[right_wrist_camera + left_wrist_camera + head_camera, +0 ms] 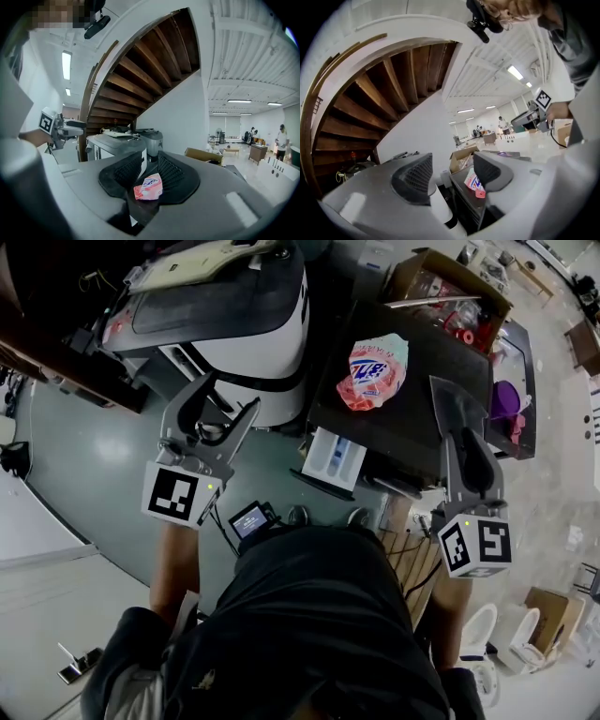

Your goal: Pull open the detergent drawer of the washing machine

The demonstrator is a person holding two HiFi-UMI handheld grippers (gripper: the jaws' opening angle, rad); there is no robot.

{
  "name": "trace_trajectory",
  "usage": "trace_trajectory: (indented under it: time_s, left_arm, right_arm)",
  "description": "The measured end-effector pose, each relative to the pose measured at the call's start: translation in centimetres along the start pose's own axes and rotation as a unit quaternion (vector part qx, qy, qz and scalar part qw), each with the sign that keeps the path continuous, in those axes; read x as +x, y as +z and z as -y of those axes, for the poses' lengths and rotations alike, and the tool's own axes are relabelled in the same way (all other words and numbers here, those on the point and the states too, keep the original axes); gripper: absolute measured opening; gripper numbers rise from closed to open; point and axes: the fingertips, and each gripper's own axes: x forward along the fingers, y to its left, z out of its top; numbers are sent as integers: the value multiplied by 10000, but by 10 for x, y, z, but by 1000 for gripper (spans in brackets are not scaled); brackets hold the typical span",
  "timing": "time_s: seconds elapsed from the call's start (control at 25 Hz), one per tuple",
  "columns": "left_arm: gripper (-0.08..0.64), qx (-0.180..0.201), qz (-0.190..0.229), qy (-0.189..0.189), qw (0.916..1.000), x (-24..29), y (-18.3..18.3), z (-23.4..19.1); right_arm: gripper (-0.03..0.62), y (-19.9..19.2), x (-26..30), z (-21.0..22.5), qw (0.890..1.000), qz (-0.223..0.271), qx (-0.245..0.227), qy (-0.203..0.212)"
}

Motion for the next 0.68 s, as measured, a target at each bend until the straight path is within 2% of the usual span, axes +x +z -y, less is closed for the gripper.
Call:
trace_trajectory:
  time_s: [0.16, 0.68]
  left_arm:
    - [325, -61, -144, -46, 9999, 1, 3, 7]
    - [325, -152, -116, -81, 9998, -1, 3, 8]
  right_arm:
    - [106, -1, 2, -1, 10000, -45, -8, 8]
    - [106, -5, 10, -2, 9999, -121, 7, 51]
